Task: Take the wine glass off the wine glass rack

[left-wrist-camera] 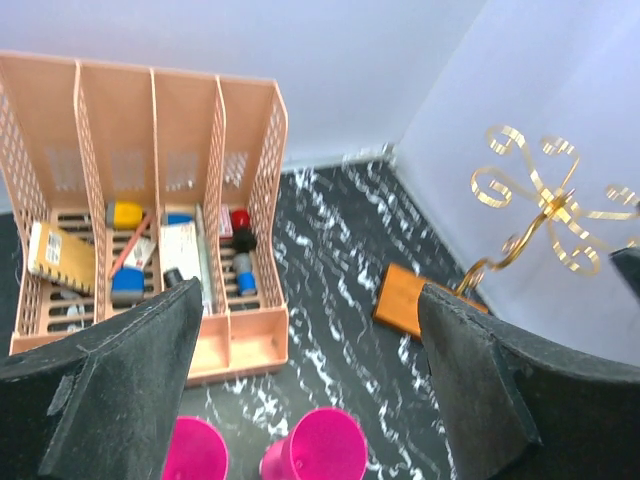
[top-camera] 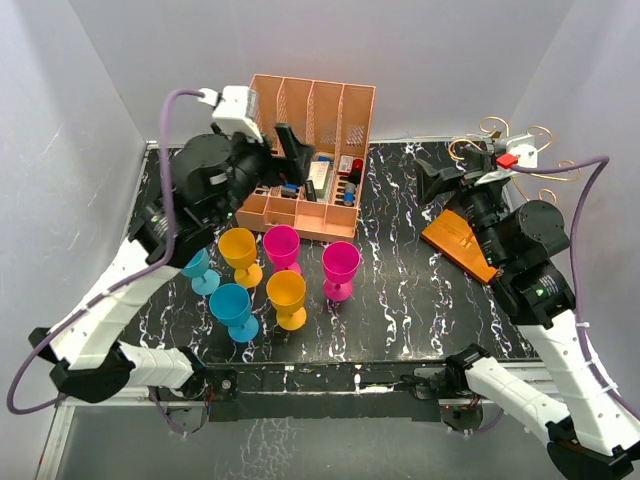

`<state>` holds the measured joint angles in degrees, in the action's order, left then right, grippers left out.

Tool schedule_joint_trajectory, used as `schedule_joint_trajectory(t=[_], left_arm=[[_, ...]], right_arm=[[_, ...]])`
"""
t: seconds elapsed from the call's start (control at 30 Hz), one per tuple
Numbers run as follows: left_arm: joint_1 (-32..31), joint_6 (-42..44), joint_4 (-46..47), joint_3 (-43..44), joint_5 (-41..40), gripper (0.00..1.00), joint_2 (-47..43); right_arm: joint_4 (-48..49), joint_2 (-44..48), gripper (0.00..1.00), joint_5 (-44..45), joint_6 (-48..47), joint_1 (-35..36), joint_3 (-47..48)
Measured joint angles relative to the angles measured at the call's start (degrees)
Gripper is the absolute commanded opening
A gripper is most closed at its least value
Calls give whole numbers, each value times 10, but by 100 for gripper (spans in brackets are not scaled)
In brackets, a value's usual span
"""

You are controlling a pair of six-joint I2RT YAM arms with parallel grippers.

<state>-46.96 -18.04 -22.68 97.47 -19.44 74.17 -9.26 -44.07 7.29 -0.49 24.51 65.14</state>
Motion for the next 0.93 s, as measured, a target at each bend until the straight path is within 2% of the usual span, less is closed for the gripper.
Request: schedule_joint_trajectory(t=[0.17, 0.53, 0.7, 0.93], left_arm=[[0, 6, 42, -6, -18, 88, -54], [0, 59, 99, -6, -44, 89, -147], [0, 71, 110, -5, -48, 89, -168], [0, 80, 113, -5, -47, 90, -169]], right_arm=[[-16, -17, 98, 49, -12, 32, 43], [-70, -40, 98, 111, 20, 33, 178], [-94, -45, 98, 130, 47, 33, 234], [-104, -41, 98, 139, 54, 33, 251]])
